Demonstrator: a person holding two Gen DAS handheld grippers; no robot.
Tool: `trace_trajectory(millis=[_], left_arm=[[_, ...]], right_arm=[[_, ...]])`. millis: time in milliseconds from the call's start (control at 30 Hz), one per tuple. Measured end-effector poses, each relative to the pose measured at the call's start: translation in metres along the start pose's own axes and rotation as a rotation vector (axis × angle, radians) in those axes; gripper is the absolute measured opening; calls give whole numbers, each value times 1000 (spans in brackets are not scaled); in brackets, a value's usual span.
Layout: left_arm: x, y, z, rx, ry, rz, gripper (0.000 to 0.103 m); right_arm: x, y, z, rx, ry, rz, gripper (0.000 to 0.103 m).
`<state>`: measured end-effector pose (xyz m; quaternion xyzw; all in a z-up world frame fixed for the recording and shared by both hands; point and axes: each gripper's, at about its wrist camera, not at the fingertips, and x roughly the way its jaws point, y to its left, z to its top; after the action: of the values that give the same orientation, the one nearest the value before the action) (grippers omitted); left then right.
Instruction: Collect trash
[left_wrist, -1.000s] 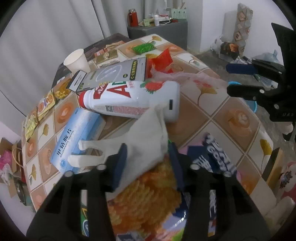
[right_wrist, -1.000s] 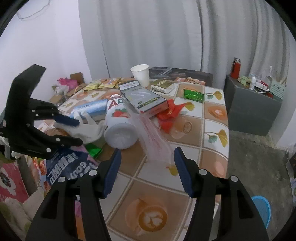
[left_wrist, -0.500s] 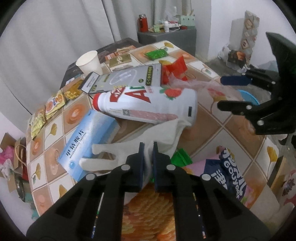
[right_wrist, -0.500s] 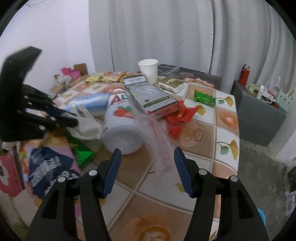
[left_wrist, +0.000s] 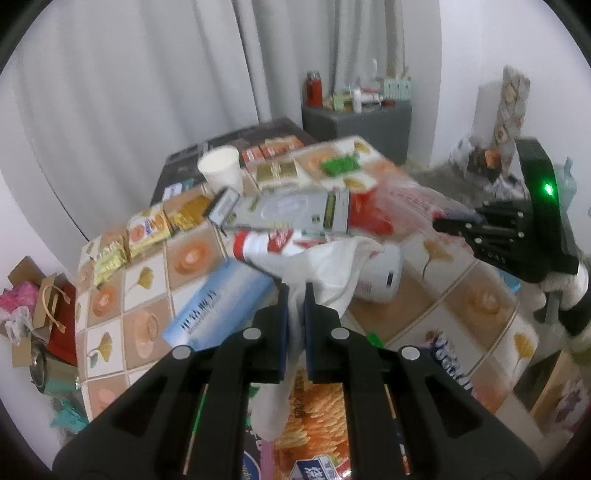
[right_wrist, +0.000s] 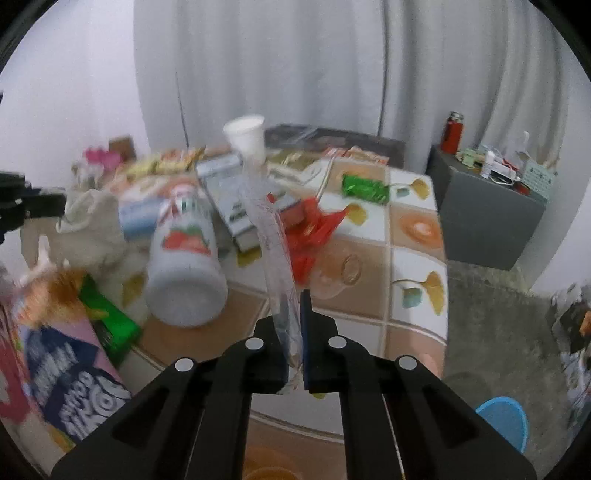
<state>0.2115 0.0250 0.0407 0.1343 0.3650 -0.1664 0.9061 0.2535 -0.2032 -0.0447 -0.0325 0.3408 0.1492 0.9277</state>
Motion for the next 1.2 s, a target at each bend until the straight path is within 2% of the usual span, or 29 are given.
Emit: trace_trajectory(millis=[100, 233, 367, 500, 600, 667, 733, 900, 1067, 1100, 1133, 1167, 1200], left_arm=[[-18, -4, 15, -25, -46, -21, 6], [-36, -29, 42, -52, -107, -135, 6], [-38, -76, 71, -40, -126, -274, 6], [-22, -138, 98, -3, -90, -407, 6], [2, -193, 117, 10, -28, -516, 6], [26, -238, 129, 16, 44, -614, 6], [53, -288, 140, 43, 102, -673, 6], [124, -403, 142, 94, 234, -745, 7], [189, -479, 125, 88, 334, -764, 8], [201, -492, 122, 89, 343, -750, 11], [210, -499, 121, 86, 347, -750, 20], [222, -508, 118, 78, 347, -748, 40], [232, -511, 117, 71, 343, -736, 51]], right_arm=[[-27, -16, 2, 62, -53, 3, 5], [-78, -51, -9, 197, -140, 9, 5], [-125, -91, -36, 319, -194, -46, 5], [-168, -142, -81, 465, -202, -125, 5], [-188, -182, -118, 593, -192, -171, 5], [-200, -208, -147, 693, -188, -205, 5], [-206, -234, -177, 797, -178, -242, 5], [-195, -283, -235, 1009, -124, -263, 5], [-161, -327, -277, 1166, -56, -240, 5], [-153, -336, -281, 1182, -43, -239, 5], [-145, -343, -285, 1195, -31, -236, 5], [-134, -352, -292, 1213, -18, -225, 9], [-125, -361, -296, 1229, -6, -223, 9]])
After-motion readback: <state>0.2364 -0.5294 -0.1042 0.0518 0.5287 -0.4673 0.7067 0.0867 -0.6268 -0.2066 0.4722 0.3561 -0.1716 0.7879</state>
